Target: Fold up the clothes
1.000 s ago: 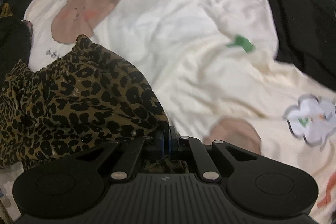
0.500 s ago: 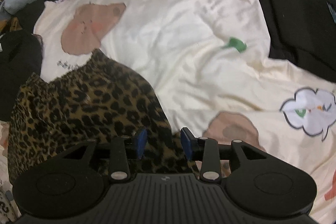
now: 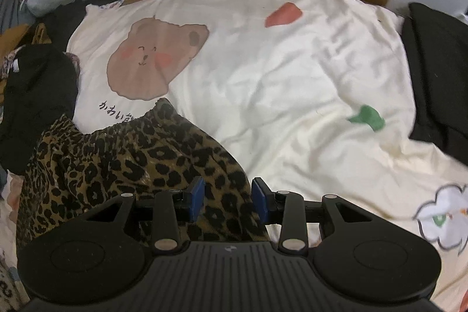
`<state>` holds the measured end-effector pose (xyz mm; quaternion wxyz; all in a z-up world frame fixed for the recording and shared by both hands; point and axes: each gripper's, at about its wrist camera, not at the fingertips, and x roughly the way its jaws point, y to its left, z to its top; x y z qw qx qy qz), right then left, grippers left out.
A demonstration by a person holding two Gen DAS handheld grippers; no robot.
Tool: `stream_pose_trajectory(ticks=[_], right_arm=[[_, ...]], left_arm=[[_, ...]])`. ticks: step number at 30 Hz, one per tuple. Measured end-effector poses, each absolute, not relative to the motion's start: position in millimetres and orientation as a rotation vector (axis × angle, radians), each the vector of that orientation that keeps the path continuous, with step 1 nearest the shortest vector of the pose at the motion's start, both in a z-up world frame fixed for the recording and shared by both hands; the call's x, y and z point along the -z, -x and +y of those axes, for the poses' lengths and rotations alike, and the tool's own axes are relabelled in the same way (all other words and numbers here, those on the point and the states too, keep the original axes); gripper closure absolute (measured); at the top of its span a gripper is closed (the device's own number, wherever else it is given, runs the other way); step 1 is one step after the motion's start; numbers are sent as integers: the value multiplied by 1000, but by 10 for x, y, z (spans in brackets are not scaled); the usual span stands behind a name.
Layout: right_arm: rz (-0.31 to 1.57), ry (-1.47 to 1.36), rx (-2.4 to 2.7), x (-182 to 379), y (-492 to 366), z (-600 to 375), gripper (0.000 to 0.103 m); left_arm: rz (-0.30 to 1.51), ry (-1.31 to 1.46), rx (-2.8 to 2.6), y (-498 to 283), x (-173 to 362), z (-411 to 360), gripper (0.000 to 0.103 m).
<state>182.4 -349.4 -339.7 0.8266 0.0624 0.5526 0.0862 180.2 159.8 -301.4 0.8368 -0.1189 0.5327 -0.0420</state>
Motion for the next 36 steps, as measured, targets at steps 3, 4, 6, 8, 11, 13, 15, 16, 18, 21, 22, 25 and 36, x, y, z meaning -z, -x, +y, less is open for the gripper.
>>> stream_pose_trajectory(ticks=[3,4,6,8,11,13,15,16,18,21,22,25,36], right_arm=[[1180,-105,-207,3476,-1945,-3418,60],[1181,-98,-213,3499,-1978,-3395,60],[1186,-87,-224,3550,-2048,-3351,60],[1193,-76,-235,3594,-2106,-3312,60],[1196,-55,-254,3633,-2188,-3256,60],[1194,-43,-267,3648,-2242,-3219,60],[1192,-29,-277,3676,-2300,-3180,59],[1190,-22,-282,3691,-2329,-3161,58],[1195,1,-293,3748,-2388,-3113,58],[1203,26,-320,3832,-2455,-3028,58],[1203,33,-330,3855,-2471,-2997,58],[1206,47,-357,3923,-2499,-2905,57],[1224,160,-442,4190,-2564,-2673,57]], left_arm=[[1135,227,122,-2017,3165,1423,86],[1138,220,132,-2083,3212,1369,84],[1139,207,152,-2206,3299,1259,83],[1138,200,171,-2296,3354,1176,76],[1137,168,197,-2400,3435,1059,66],[1142,133,207,-2456,3501,992,66],[1144,87,213,-2494,3559,938,62],[1144,58,212,-2513,3590,914,54],[1147,12,210,-2540,3654,881,50],[1173,-18,214,-2573,3764,880,49],[1182,-21,214,-2581,3797,886,48],[1212,-23,228,-2602,3895,880,48],[1250,-13,312,-2545,4001,971,70]])
